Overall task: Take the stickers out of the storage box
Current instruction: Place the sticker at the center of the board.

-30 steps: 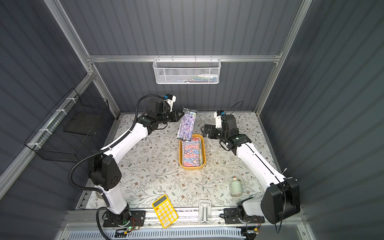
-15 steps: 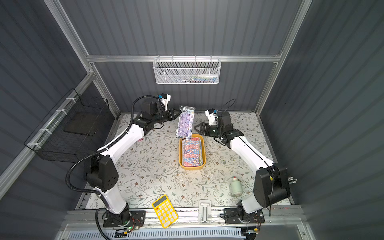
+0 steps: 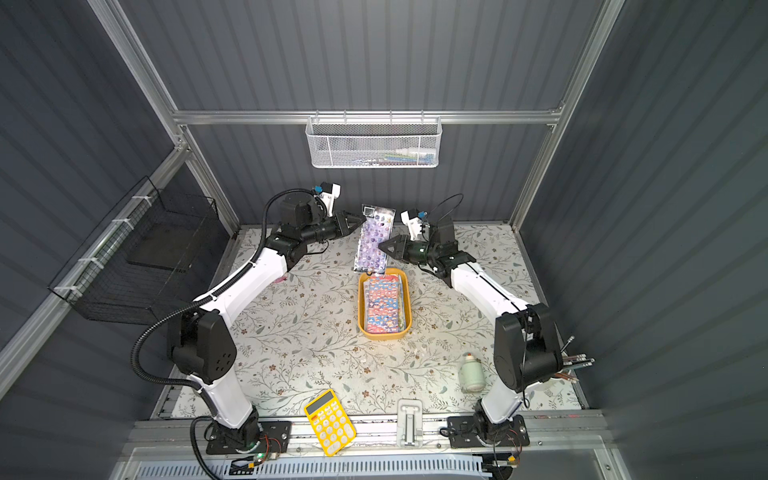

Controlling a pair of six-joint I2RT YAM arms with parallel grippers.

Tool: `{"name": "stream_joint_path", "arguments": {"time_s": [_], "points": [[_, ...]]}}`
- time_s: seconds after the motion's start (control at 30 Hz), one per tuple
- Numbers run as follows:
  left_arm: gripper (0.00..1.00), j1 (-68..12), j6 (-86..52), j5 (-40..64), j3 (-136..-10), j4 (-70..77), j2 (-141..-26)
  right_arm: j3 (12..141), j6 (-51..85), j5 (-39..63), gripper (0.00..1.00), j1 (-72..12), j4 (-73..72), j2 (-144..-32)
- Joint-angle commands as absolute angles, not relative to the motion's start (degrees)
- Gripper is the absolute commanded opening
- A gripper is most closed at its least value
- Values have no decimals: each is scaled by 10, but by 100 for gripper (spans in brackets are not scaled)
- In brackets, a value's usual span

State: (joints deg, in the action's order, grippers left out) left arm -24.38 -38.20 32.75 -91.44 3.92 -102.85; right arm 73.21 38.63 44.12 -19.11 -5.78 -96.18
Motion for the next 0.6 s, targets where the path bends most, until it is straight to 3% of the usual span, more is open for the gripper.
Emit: {"name": "stream_joint_path", "arguments": {"time_s": [0.0, 0.03, 0.17, 0.33, 0.43, 0.57], "points": [[0, -240, -411, 348, -894, 79, -1022, 756, 399, 466, 22, -192, -82, -967], [0, -239, -417, 351, -894, 84, -1023, 758, 396, 464, 26, -191, -79, -968], [0, -237, -419, 357, -903, 81, -1030, 760, 365, 427, 65, -190, -34, -956], [0, -234, -429, 374, -913, 82, -1036, 730, 349, 404, 75, -170, -27, -933], [0, -233, -440, 387, -908, 101, -1035, 724, 343, 413, 73, -161, -21, -936], [0, -232, -448, 391, -905, 108, -1039, 735, 343, 439, 37, -166, -23, -944]]}}
